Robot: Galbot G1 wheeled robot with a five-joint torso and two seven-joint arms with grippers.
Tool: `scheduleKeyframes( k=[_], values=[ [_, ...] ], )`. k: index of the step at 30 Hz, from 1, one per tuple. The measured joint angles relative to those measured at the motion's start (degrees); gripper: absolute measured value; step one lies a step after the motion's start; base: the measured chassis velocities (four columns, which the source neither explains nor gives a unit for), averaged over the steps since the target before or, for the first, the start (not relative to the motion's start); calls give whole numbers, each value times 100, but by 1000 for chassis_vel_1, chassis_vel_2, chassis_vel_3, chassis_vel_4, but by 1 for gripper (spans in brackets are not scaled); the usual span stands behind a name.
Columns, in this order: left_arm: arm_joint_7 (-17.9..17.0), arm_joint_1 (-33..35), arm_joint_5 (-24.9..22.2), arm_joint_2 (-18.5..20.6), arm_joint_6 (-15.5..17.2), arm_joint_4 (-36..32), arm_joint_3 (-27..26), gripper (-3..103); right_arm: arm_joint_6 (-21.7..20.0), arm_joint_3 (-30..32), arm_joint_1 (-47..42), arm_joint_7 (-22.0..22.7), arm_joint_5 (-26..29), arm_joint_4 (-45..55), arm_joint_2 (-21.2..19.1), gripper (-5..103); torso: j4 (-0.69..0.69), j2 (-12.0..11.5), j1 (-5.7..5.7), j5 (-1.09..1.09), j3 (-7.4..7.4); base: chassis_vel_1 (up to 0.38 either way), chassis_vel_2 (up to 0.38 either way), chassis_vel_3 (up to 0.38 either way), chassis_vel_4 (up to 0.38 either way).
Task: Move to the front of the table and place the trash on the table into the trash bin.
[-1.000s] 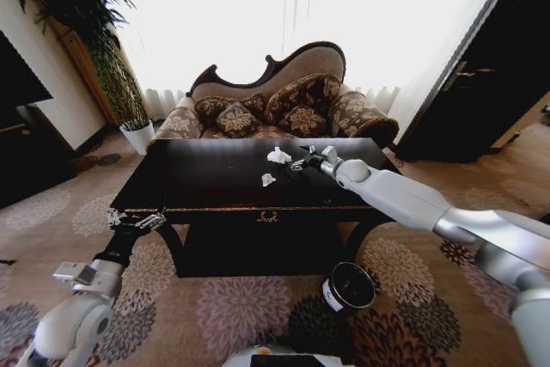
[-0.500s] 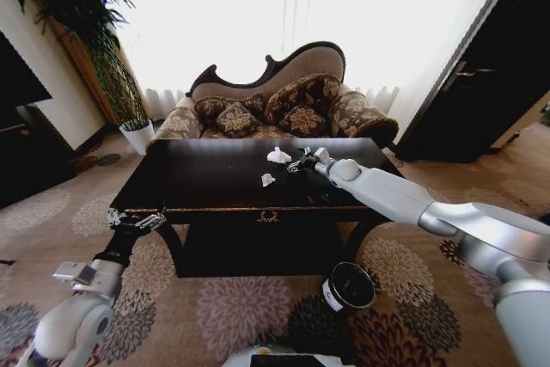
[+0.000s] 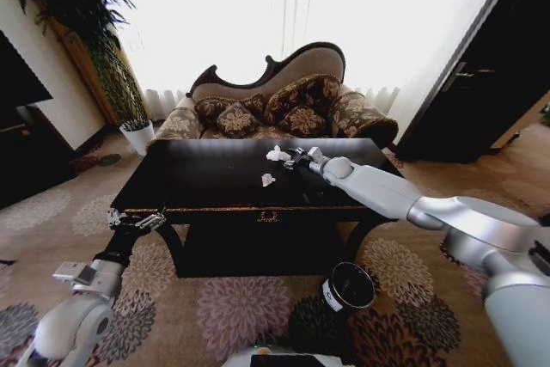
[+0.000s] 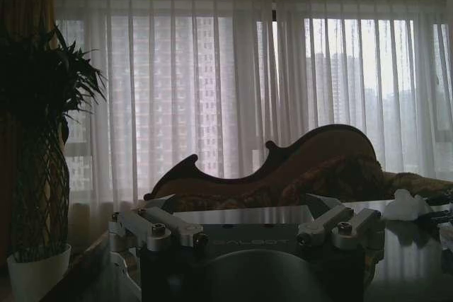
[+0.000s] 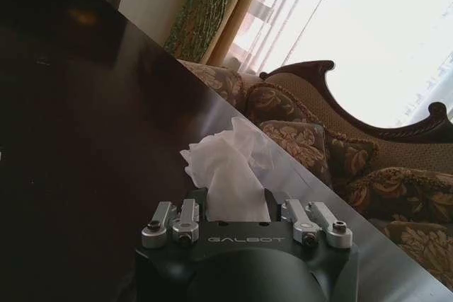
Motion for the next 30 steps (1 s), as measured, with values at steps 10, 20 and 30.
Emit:
scheduleKeyframes(
  k=[10,20,30],
  values=[
    [0,0,0,0,0,0,0,100,0,68,-77,56,11,160,-98,12,-1,0,0,0,0,0,0,0,0],
    [0,0,0,0,0,0,0,100,-99,235,-188,164,159,610,-317,0,-1,0,0,0,0,0,0,0,0],
    [0,0,0,0,0,0,0,100,-310,878,-753,475,315,1413,-715,0,0,0,0,0,-1,0,0,0,0]
  ],
)
